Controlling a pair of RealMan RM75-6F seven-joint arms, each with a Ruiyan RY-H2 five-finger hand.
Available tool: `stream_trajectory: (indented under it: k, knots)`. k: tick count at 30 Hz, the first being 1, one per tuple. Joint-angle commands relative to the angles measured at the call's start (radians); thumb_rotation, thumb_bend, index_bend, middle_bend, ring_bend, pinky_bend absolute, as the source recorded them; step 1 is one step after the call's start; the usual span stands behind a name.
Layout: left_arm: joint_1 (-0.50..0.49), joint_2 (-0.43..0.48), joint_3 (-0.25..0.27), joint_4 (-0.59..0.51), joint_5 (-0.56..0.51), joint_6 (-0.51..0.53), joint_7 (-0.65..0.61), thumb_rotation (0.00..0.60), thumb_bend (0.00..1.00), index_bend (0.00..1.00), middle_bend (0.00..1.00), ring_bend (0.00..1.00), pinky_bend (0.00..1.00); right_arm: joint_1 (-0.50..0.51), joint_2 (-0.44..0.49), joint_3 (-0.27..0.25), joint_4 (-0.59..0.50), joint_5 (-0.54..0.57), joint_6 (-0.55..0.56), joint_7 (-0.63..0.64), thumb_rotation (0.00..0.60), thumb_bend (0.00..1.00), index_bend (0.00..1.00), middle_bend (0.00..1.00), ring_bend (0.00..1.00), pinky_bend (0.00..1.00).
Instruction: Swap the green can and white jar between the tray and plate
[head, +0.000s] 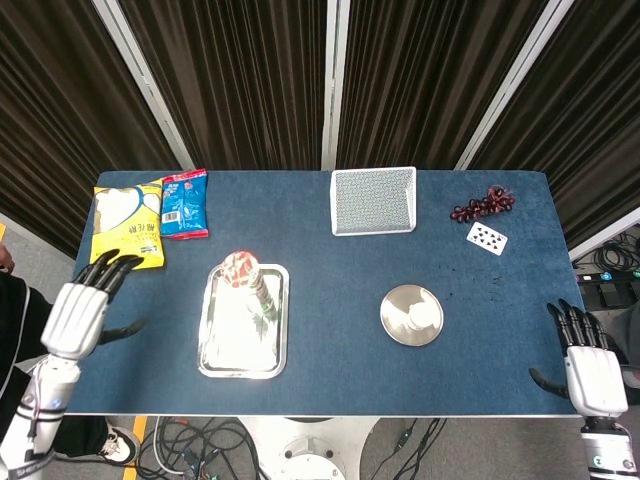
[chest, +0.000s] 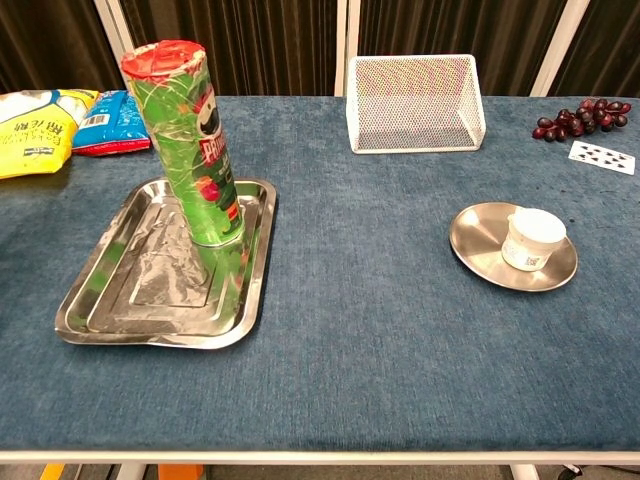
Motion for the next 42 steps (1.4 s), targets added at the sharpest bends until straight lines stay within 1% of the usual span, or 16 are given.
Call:
stream_trajectory:
  k: [1, 5, 10, 13, 23, 28, 30, 35, 38, 42]
  knots:
    - [-0.098, 0.043, -0.062, -0.053, -0.040, -0.115, -0.032, 0.600, 0.06, 0.11, 0.13, 0.08, 0.28, 0.000, 0.001, 0.004, 0.003, 0.012, -0.006, 0.005, 0.600, 0.08, 0.00, 0.00, 0.00, 0.00]
    - [-0.190, 0.055, -0.085, -0.070, -0.050, -0.229, -0.061, 0.600, 0.05, 0.08, 0.07, 0.07, 0.28, 0.005, -0.004, 0.005, 0.010, 0.021, -0.019, 0.003, 0.600, 0.08, 0.00, 0.00, 0.00, 0.00]
    - [-0.296, 0.036, -0.093, -0.072, -0.057, -0.357, -0.060, 0.600, 0.05, 0.08, 0.07, 0.05, 0.28, 0.009, -0.015, 0.005, 0.033, 0.039, -0.043, 0.020, 0.600, 0.08, 0.00, 0.00, 0.00, 0.00]
    - [-0.346, 0.020, -0.098, -0.060, -0.068, -0.409, -0.040, 0.600, 0.05, 0.08, 0.07, 0.05, 0.28, 0.010, -0.020, 0.005, 0.048, 0.043, -0.049, 0.033, 0.600, 0.08, 0.00, 0.00, 0.00, 0.00]
    - [-0.443, -0.026, -0.091, -0.008, -0.130, -0.513, -0.031, 0.600, 0.05, 0.09, 0.08, 0.04, 0.26, 0.008, -0.025, 0.009, 0.080, 0.061, -0.061, 0.066, 0.600, 0.08, 0.00, 0.00, 0.00, 0.00]
    - [-0.479, -0.029, -0.082, 0.014, -0.160, -0.558, -0.023, 0.600, 0.06, 0.14, 0.11, 0.04, 0.27, 0.009, -0.027, 0.011, 0.085, 0.061, -0.061, 0.076, 0.600, 0.08, 0.00, 0.00, 0.00, 0.00]
    - [-0.485, -0.031, -0.077, 0.018, -0.170, -0.564, -0.016, 0.600, 0.08, 0.17, 0.13, 0.05, 0.28, 0.008, -0.027, 0.012, 0.087, 0.061, -0.061, 0.080, 0.600, 0.08, 0.00, 0.00, 0.00, 0.00]
    - [-0.498, -0.043, -0.068, 0.025, -0.179, -0.557, 0.005, 0.600, 0.14, 0.24, 0.22, 0.16, 0.42, 0.006, -0.026, 0.012, 0.092, 0.063, -0.061, 0.090, 0.600, 0.08, 0.00, 0.00, 0.00, 0.00]
    - [-0.506, -0.053, -0.066, 0.037, -0.181, -0.545, 0.036, 0.600, 0.18, 0.28, 0.26, 0.21, 0.48, 0.006, -0.026, 0.013, 0.094, 0.066, -0.063, 0.092, 0.600, 0.08, 0.00, 0.00, 0.00, 0.00]
    - [-0.517, -0.062, -0.066, 0.041, -0.198, -0.543, 0.054, 0.600, 0.22, 0.34, 0.29, 0.25, 0.56, 0.007, -0.028, 0.012, 0.097, 0.067, -0.066, 0.094, 0.600, 0.08, 0.00, 0.00, 0.00, 0.00]
